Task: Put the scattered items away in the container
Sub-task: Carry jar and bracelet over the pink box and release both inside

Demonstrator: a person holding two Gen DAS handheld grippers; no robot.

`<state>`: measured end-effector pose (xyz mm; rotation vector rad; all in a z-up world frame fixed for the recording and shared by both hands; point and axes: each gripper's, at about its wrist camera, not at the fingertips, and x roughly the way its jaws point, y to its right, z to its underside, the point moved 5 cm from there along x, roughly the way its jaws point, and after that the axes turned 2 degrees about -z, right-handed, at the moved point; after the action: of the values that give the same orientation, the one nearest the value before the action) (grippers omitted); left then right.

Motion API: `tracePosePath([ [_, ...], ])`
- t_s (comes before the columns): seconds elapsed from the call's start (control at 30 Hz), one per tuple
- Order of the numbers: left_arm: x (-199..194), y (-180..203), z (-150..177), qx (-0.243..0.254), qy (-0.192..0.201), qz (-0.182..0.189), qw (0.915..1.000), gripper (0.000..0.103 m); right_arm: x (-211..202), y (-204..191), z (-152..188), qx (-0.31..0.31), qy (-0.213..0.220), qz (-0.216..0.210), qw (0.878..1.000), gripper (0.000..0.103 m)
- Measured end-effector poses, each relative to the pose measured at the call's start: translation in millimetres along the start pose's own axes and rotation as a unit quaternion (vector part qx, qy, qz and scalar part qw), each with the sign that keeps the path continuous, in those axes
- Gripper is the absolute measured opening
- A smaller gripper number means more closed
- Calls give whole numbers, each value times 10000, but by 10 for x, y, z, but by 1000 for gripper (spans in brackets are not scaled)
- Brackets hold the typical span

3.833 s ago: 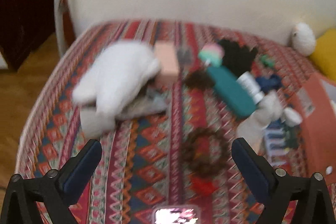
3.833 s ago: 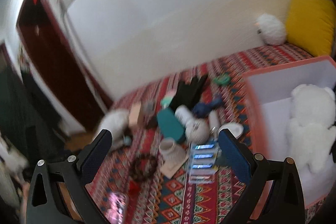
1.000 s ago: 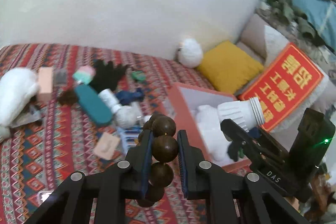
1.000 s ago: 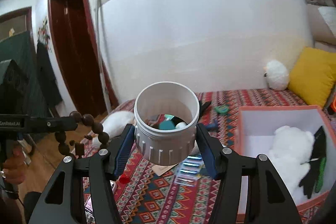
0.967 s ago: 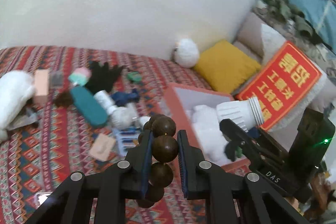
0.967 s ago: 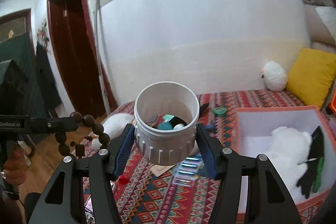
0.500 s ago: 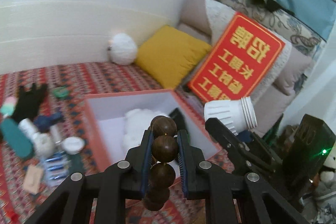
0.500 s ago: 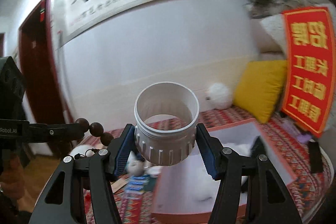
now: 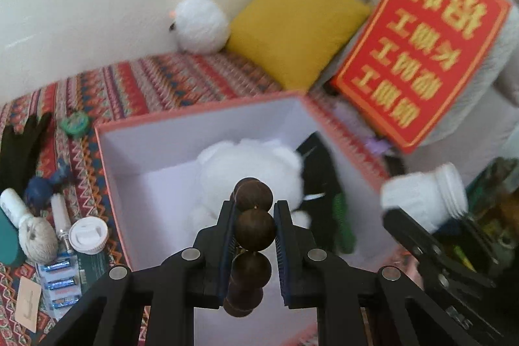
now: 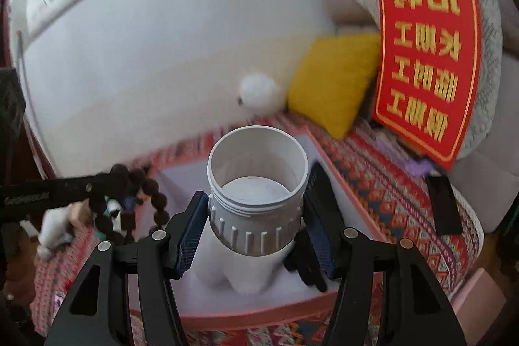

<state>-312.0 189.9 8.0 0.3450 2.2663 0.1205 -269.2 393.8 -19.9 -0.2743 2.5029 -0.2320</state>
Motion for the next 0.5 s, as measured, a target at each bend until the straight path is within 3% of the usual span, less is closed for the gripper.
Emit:
tracePosePath([
  [0.17, 357, -27, 56, 282, 22, -750, 9968, 17, 197, 42, 175, -135, -312, 35, 9994, 62],
  [0.33, 469, -70, 49, 312, 175, -1186, 9923, 22, 263, 121, 165, -118, -333, 64, 9994, 64],
  [0.37, 442, -81, 33, 335, 275, -1305, 9905, 36, 283, 160, 147, -137, -307, 144, 9993, 66],
  [0.4, 405, -78, 18, 379, 400, -1454, 9878, 56, 293, 191, 127, -152, -275, 225, 9993, 74],
  [0.47, 330, -70, -19, 450, 621, -1668, 9830, 74, 259, 205, 103, -119, -166, 333, 9992, 86],
  [0.5, 284, -65, -38, 491, 749, -1782, 9799, 78, 250, 207, 87, -94, -146, 316, 9993, 87],
])
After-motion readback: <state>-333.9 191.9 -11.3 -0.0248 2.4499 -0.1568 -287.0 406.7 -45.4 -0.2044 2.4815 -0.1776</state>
